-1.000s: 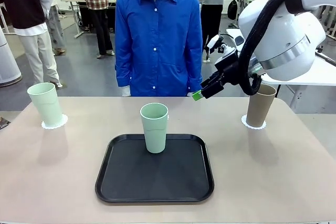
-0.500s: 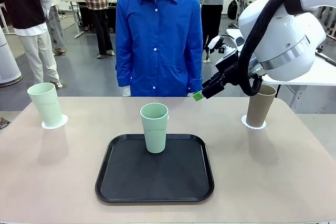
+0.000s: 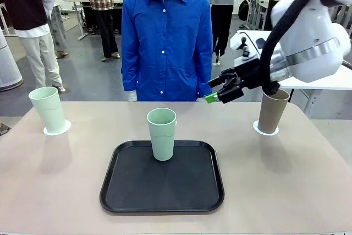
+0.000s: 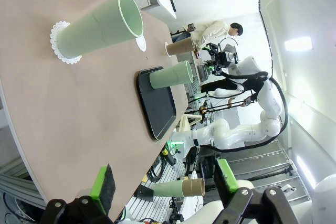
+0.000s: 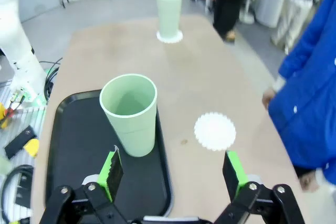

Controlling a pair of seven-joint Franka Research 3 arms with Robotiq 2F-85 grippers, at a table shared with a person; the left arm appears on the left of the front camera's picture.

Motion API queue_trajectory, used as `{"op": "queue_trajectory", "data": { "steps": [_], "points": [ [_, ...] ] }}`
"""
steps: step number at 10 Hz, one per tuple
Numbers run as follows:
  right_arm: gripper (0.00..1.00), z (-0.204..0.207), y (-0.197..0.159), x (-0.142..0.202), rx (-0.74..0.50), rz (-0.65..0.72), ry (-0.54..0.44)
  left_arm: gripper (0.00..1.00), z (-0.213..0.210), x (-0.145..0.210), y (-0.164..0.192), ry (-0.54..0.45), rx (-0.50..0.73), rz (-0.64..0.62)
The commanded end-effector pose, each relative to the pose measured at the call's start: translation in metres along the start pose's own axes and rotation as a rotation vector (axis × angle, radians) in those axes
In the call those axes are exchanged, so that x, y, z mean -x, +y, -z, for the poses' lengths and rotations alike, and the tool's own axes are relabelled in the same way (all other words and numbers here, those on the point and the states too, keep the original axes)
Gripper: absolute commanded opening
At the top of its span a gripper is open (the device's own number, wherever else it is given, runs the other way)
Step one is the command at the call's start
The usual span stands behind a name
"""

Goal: Place coasters on the table and set cups on them.
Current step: Take one Reusable plastic cup from the Flat Tray and place it on a coaster set by the human.

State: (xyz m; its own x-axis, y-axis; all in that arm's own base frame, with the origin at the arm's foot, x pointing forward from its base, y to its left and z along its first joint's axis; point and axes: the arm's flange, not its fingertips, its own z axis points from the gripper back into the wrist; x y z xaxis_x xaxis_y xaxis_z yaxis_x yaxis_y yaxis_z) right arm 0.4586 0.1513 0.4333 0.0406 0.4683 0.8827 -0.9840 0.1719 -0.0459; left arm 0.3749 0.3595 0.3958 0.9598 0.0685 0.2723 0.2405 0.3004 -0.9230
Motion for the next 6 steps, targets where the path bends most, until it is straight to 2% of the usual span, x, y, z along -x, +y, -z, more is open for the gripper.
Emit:
{"op": "queue_trajectory", "data": {
  "steps": [1, 2, 4, 6],
  "points": [
    [1.00, 0.015, -0.014, 0.055, -0.068, -0.080, -0.137, 1.00, -0.001, 0.000, -0.001, -0.004, -0.010, -0.001],
    [1.00, 0.030, -0.015, 0.069, -0.084, -0.099, -0.174, 1.00, -0.001, 0.000, -0.001, -0.004, -0.010, -0.001],
    [1.00, 0.064, -0.015, 0.081, -0.151, -0.131, -0.177, 1.00, -0.001, 0.000, -0.001, -0.004, -0.010, -0.001],
    [1.00, 0.100, -0.003, 0.087, -0.231, -0.106, -0.161, 1.00, -0.001, 0.000, -0.001, -0.004, -0.010, -0.001]
  ]
}}
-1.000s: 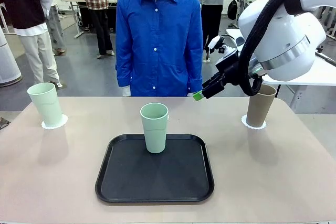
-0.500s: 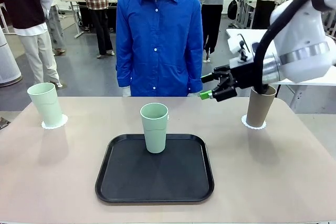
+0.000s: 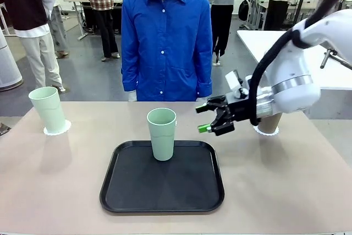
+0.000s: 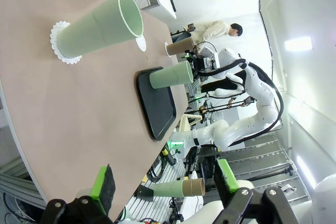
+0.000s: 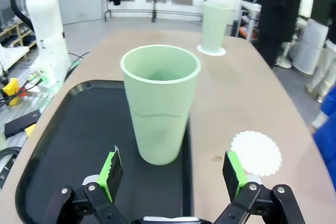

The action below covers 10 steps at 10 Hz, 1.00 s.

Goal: Place coasters on the table and set cups on them.
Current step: Take one Reusable plastic cup from the Flat Tray and place it on a coaster set by the human.

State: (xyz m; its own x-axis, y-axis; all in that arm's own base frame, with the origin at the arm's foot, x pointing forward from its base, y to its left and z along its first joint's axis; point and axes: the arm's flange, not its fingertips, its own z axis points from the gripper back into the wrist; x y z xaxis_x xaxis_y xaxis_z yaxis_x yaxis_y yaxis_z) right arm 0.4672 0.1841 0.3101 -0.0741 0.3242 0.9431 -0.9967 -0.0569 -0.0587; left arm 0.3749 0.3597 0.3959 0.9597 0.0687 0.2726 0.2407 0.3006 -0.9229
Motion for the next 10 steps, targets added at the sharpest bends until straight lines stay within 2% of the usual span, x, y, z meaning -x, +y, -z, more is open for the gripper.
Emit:
{"op": "queue_trajectory", "data": {
  "steps": [1, 3, 10],
  "points": [
    [1.00, 0.021, -0.005, 0.000, -0.046, 0.010, -0.013, 1.00, -0.001, 0.000, -0.001, -0.004, -0.010, -0.002],
    [1.00, 0.032, 0.002, 0.003, -0.036, 0.021, -0.024, 1.00, -0.001, 0.000, -0.001, -0.004, -0.010, -0.002],
    [1.00, 0.029, 0.004, 0.004, -0.057, 0.009, -0.007, 1.00, -0.001, 0.000, -0.001, -0.004, -0.010, -0.002]
  ]
}}
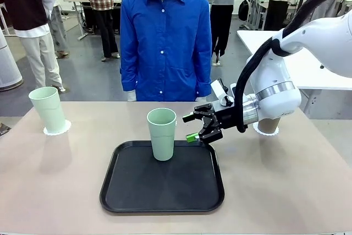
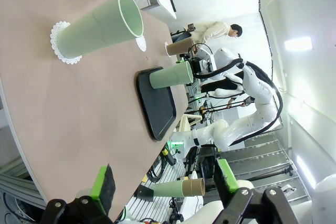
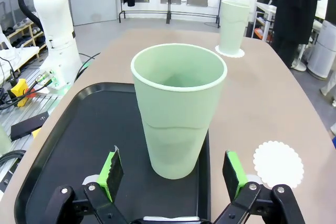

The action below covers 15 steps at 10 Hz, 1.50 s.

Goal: Place coasters on the table and set cups on them.
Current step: Take one Reusable plastic cup from the Flat Tray and place it on a coaster set by the human.

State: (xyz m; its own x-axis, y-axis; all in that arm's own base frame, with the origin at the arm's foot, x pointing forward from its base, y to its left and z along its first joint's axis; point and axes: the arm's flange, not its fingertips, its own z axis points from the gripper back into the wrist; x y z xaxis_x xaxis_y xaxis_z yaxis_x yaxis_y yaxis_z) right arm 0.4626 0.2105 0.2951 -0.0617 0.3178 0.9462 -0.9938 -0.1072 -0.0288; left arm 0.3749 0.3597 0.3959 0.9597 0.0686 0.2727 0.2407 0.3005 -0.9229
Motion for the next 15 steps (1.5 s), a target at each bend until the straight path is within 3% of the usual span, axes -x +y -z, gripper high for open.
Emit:
{"op": "queue_trajectory", "data": {
  "steps": [1, 3, 7, 15],
  "points": [
    [1.00, 0.000, 0.000, 0.000, 0.000, 0.000, 0.000, 1.00, -0.001, 0.000, -0.001, -0.004, -0.010, -0.002],
    [1.00, 0.008, 0.002, 0.015, 0.002, 0.030, -0.080, 1.00, -0.001, 0.000, -0.001, -0.004, -0.010, -0.002],
    [1.00, 0.026, 0.000, 0.028, 0.013, -0.015, -0.132, 1.00, -0.001, 0.000, -0.001, -0.004, -0.010, -0.002],
    [1.00, 0.055, -0.026, 0.046, -0.050, 0.081, -0.144, 1.00, -0.001, 0.000, -0.001, -0.004, -0.010, -0.002]
  ]
}}
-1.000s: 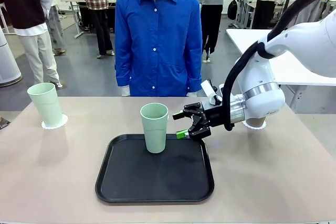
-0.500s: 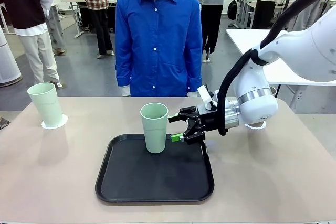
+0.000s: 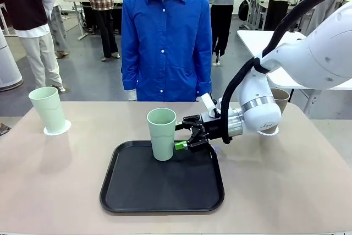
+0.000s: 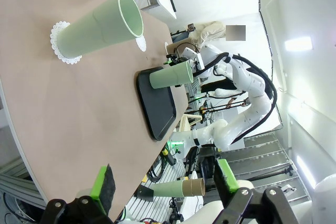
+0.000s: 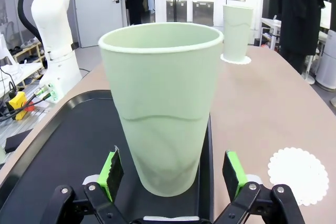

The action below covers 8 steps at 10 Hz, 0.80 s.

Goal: Place coasters on the table and set cups on them.
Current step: Take one Reusable plastic cup from the Flat Tray and place it on a coaster set by the human.

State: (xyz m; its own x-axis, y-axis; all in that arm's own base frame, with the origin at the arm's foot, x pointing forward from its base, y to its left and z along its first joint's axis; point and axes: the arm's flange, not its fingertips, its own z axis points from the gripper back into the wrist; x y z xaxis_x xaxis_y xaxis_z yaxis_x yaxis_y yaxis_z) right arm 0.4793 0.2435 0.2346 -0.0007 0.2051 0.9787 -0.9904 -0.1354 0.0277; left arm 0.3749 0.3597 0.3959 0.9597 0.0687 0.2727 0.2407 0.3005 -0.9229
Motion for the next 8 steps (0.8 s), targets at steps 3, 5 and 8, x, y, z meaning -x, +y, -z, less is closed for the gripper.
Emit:
{"op": "queue_trajectory", "data": {
  "steps": [3, 5, 8],
  "points": [
    [1.00, 0.013, -0.008, -0.003, -0.054, 0.082, -0.030, 1.00, -0.001, 0.000, -0.001, -0.004, -0.010, -0.002],
    [1.00, 0.016, -0.007, -0.005, -0.079, 0.114, -0.018, 1.00, -0.001, 0.000, -0.001, -0.004, -0.010, -0.002],
    [1.00, 0.021, -0.008, -0.007, -0.097, 0.132, -0.009, 1.00, -0.001, 0.000, -0.001, -0.004, -0.010, -0.002]
  ]
}}
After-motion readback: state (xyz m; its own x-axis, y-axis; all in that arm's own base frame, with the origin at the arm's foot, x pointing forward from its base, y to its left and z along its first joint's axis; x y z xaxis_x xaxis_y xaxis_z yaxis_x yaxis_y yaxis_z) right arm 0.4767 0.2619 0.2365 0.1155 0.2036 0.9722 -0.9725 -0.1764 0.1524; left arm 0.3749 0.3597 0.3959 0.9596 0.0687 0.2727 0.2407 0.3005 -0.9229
